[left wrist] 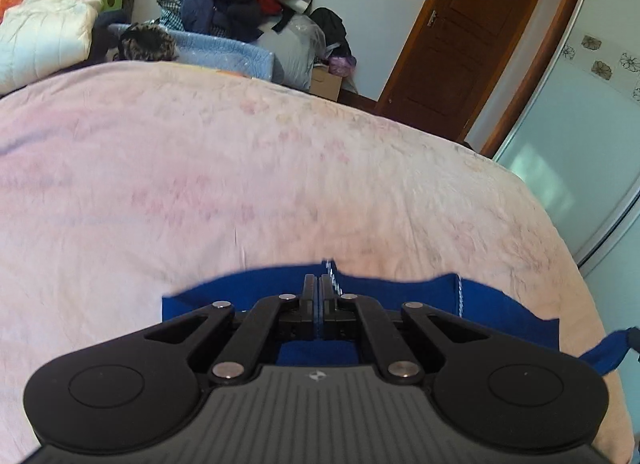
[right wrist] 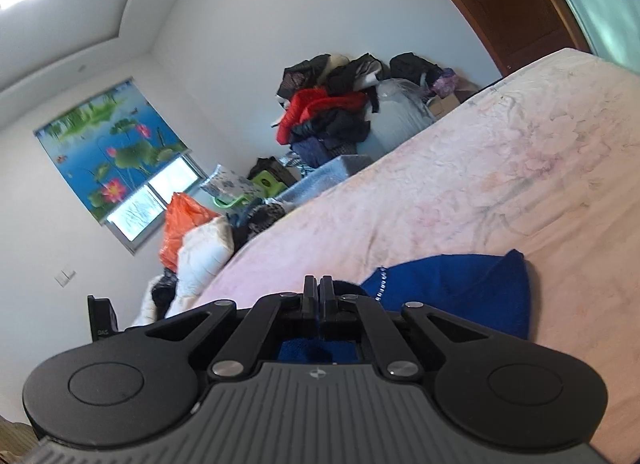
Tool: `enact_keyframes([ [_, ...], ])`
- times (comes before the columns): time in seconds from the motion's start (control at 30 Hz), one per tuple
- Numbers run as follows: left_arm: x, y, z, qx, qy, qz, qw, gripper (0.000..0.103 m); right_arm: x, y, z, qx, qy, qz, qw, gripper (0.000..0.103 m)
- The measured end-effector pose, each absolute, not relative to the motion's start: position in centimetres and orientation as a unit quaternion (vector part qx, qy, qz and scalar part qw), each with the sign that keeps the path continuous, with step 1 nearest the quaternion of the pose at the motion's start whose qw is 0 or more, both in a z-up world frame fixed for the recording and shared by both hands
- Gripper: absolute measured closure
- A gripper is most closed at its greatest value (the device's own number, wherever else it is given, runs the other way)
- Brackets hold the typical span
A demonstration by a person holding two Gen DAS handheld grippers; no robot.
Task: Fold small clothes
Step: 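Grasp the sweater near the neckline with the left gripper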
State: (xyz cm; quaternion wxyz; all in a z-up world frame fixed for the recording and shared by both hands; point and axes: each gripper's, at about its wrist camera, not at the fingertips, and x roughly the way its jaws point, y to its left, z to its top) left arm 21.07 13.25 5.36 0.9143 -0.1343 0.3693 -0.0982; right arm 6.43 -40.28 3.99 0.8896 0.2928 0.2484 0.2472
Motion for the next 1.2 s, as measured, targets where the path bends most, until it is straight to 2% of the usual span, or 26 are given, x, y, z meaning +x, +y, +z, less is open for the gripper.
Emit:
enact_keyframes([
  [0.07,22.1,12.8,4.8,-0.137,0.388,-0.098,0.906,0.103,7.1,-39.4,3.7,0.241,0.255,0.2,0.915,0.098],
  [0.13,21.9,11.9,3.9,-0.134,0.403,-0.112,0.899,0.102,8.7,-39.6,2.1,0.236,0.276,0.174,0.916,0.098],
  [0.27,20.6,10.4,2.1,-0.057,0.42,-0.108,0.899,0.101,11.5,-40.5,-1.6,0.211,0.321,0.105,0.917,0.096],
  [0.33,20.1,10.8,1.6,-0.037,0.422,-0.112,0.899,0.1,11.9,-41.1,-3.2,0.255,0.339,0.137,0.895,0.083],
  [0.37,20.1,11.2,1.3,-0.036,0.426,-0.113,0.897,0.1,11.9,-41.3,-3.8,0.272,0.344,0.157,0.885,0.07],
  [0.4,20.2,11.6,1.0,-0.04,0.431,-0.111,0.894,0.099,11.7,-41.0,-4.1,0.272,0.345,0.176,0.881,0.042],
  [0.43,20.4,12.1,0.7,-0.048,0.436,-0.108,0.892,0.099,11.5,-40.6,-4.2,0.258,0.341,0.185,0.885,0.026],
  [0.57,20.8,14.3,-0.1,-0.102,0.45,-0.075,0.884,0.099,12.5,-38.6,-4.6,0.204,0.358,0.195,0.89,0.031],
  [0.67,20.5,15.7,-0.3,-0.141,0.446,-0.058,0.882,0.099,14.2,-36.7,-5.6,0.189,0.385,0.217,0.877,0.045],
  [0.7,20.3,16.0,-0.2,-0.145,0.442,-0.054,0.884,0.099,14.5,-35.8,-5.7,0.165,0.389,0.217,0.88,0.061],
  [0.73,20.1,16.2,-0.1,-0.143,0.438,-0.054,0.886,0.099,14.6,-34.9,-5.6,0.136,0.394,0.216,0.883,0.085],
  [0.77,19.8,16.4,0.2,-0.14,0.432,-0.051,0.89,0.099,14.4,-34.3,-5.2,0.117,0.392,0.219,0.886,0.088],
  [0.83,19.2,17.0,0.8,-0.137,0.412,-0.039,0.9,0.099,13.6,-34.5,-3.6,0.139,0.369,0.236,0.888,0.09],
  [0.97,19.6,18.7,1.9,-0.158,0.383,-0.009,0.91,0.099,11.5,-38.3,1.8,0.305,0.281,0.273,0.868,0.092],
  [1.03,20.7,18.9,1.5,-0.165,0.397,0.004,0.903,0.099,12.1,-39.6,3.3,0.316,0.26,0.237,0.881,0.092],
  [1.1,21.2,18.5,0.7,-0.164,0.418,0.008,0.894,0.099,14.2,-40.2,2.9,0.29,0.282,0.168,0.899,0.091],
  [1.17,21.1,17.9,-0.2,-0.162,0.438,-0.005,0.884,0.099,16.7,-40.2,0.9,0.237,0.337,0.072,0.908,0.082],
  [1.2,20.7,17.6,-0.5,-0.157,0.442,-0.019,0.883,0.099,17.3,-40.1,-0.1,0.211,0.363,0.026,0.907,0.072],
])
